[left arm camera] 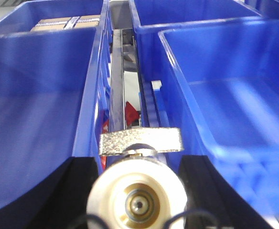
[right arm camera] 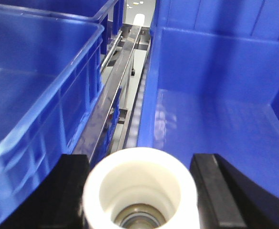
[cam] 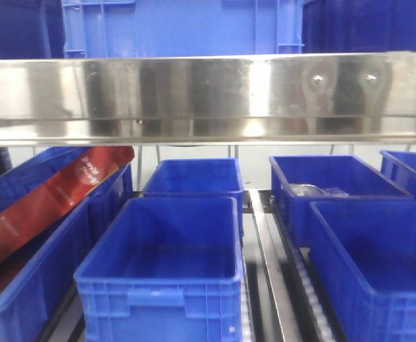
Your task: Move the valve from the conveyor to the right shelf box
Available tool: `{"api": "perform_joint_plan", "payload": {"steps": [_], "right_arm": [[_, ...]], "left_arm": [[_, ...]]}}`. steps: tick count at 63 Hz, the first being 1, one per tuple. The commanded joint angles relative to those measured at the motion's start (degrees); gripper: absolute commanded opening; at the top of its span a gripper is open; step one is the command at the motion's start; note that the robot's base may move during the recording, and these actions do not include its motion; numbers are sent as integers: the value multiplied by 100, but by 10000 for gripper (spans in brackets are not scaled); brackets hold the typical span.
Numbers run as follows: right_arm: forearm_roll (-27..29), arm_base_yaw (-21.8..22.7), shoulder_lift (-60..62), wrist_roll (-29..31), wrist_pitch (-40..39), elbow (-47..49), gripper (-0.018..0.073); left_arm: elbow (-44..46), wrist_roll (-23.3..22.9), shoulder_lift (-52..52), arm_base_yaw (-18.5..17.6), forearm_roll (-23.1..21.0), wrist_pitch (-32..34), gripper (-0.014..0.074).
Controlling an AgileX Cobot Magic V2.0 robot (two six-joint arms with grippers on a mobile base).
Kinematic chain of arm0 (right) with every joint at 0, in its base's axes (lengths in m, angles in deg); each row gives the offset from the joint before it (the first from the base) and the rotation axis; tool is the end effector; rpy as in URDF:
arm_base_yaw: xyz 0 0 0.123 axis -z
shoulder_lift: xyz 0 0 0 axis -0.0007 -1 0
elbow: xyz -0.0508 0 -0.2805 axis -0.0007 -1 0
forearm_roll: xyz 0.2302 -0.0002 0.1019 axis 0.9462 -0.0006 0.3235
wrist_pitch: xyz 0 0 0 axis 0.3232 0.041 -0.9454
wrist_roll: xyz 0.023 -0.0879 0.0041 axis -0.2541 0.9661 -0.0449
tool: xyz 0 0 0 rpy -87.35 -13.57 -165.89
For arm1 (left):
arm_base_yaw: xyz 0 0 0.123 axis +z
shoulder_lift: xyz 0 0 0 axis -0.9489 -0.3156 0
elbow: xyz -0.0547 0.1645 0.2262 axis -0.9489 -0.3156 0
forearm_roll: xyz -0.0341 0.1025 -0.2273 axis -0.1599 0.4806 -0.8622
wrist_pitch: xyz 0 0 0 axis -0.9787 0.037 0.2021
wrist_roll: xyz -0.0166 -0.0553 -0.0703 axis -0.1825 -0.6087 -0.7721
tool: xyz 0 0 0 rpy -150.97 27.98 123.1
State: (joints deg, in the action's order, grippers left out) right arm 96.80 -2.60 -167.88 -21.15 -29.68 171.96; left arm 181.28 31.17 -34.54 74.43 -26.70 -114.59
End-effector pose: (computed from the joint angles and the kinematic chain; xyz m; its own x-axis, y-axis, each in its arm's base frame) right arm 0.2960 0.0235 0.4917 -0.3634 -0.1001 -0.9262 -0.1808 0.9829 -0.0352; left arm 0.2845 0.0103 0.5044 -0.3731 0.0720 -0.9250 0.0230 0.9974 0.0684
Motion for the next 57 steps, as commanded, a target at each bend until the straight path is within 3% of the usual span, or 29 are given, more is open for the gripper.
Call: {"api": "perform_joint_plan", "payload": {"steps": [1,57], "right_arm": [[-23,12,105,17,-399,100,-154],[-23,12,105,17,-399,100,-154]], "left_arm": [[81,-44,69,-22,-24,305,-111],[81,-44,69,-22,-24,305,-111]]}}
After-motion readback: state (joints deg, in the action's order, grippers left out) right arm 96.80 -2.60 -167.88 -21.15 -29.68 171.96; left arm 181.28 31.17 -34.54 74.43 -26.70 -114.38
